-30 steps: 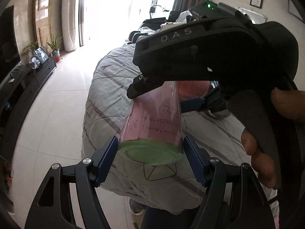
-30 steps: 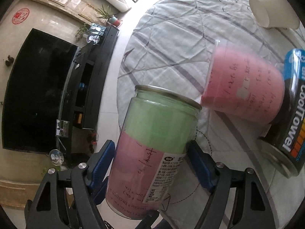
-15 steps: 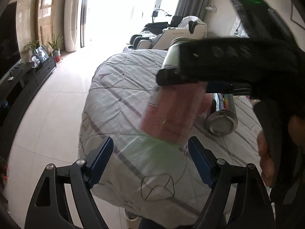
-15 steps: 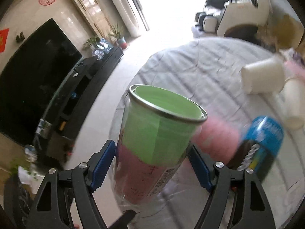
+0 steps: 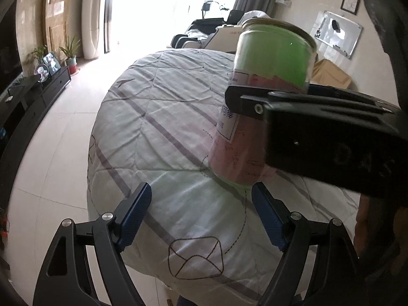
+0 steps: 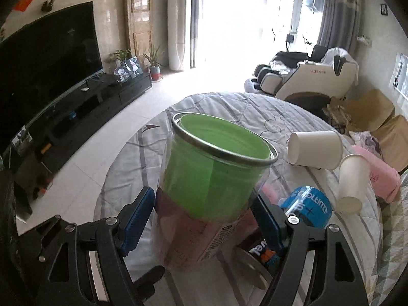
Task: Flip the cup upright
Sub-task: 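Rotate the cup green rim up with the right tool and set it down, then move the right tool to the blue-and-black can lying on the table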
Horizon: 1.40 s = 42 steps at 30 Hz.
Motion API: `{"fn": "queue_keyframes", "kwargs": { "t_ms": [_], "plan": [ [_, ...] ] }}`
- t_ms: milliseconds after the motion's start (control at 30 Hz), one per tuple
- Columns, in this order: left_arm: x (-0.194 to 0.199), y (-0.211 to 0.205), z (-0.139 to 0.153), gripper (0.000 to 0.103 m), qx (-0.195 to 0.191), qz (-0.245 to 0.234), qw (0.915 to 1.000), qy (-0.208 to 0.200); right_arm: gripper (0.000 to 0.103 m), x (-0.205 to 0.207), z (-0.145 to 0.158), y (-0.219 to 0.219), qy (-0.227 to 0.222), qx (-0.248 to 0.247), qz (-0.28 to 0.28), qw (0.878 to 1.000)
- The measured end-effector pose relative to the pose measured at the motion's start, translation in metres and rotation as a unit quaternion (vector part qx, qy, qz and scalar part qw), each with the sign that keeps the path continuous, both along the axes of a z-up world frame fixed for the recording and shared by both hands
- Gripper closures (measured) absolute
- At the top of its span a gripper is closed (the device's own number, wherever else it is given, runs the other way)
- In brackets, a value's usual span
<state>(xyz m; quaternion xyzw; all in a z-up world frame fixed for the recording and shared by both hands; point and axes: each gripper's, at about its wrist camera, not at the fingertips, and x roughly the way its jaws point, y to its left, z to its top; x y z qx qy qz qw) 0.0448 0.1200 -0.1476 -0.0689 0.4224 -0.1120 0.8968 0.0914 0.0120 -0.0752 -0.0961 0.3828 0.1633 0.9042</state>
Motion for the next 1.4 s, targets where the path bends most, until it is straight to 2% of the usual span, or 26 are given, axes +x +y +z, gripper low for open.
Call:
{"fn": "queue_keyframes", "kwargs": {
  "t_ms": [400,767,1067,1200,1400],
  "plan": [
    [-0.023,-0.01,0.018,0.011,0.002,-0.012,0.9997,-0.021,0.024,-0.021,0.003,-0.008,0.017,0.017,0.005,1.0],
    [-0.044,-0.03,0.039,0.008,0.022,-0.013,0.9987,-0.045,0.022,-0.041,0.021,-0.031,0.031,0.053,0.014,0.998],
    [-0.064,-0.055,0.062,0.006,0.046,-0.007,0.9958,-0.078,0.022,-0.064,0.047,-0.083,0.011,0.088,-0.024,0.996],
    [-0.077,-0.067,0.077,0.005,0.058,0.018,0.9914,-0.116,0.022,-0.073,0.053,-0.115,0.007,0.113,-0.053,0.992],
    [-0.087,-0.079,0.092,0.001,0.066,0.035,0.9862,-0.148,0.022,-0.082,0.054,-0.144,0.005,0.149,-0.076,0.986]
  ]
}}
